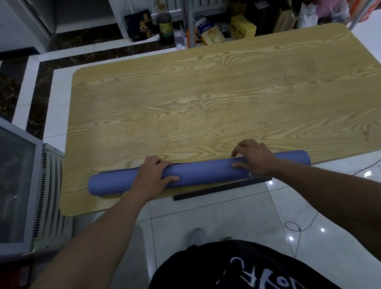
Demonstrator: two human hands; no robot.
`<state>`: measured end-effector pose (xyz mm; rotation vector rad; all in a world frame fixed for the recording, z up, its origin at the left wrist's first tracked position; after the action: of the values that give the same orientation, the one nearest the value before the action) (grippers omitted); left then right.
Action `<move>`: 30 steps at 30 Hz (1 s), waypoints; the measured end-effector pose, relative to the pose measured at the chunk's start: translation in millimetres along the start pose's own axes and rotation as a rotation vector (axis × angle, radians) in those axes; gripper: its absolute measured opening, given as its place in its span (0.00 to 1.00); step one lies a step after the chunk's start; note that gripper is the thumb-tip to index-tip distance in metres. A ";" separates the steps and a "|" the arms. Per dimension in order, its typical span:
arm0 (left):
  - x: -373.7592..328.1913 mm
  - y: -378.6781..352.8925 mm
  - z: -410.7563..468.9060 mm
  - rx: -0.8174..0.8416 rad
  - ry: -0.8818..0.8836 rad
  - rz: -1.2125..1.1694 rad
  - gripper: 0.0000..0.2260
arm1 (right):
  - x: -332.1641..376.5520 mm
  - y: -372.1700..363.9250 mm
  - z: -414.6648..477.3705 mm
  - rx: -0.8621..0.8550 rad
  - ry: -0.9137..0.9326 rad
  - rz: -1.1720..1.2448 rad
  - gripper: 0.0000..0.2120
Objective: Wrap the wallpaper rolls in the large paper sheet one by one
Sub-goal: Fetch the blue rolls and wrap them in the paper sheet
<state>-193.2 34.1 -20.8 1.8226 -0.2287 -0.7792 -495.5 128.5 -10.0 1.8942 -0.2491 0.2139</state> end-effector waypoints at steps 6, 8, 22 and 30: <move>4.6 0.6 5.3 0.094 0.073 0.014 0.39 | 7.4 -13.3 0.9 0.146 -0.019 0.111 0.27; 4.5 -3.3 6.2 0.187 0.087 0.013 0.39 | 15.6 -16.2 4.3 0.137 -0.004 0.078 0.28; -13.5 -8.2 26.1 0.079 -0.075 0.107 0.28 | 35.2 -14.7 0.0 0.032 -0.022 0.145 0.29; -56.7 -20.3 49.0 0.171 -0.195 0.165 0.38 | -3.0 -12.8 -42.0 0.114 -0.130 -0.028 0.34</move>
<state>-270.7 33.0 -26.0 1.8590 -0.5805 -0.8405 -495.9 172.5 -8.6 2.0260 -0.3030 0.0874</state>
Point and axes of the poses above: each hand's wrist, its own z-axis towards the middle knuckle, its own y-axis out of the back of the hand, x = y × z, the point moved 3 cm from there along z, towards the middle knuckle, and after that the axes turned 1 degree about y, right-handed, at the moved point
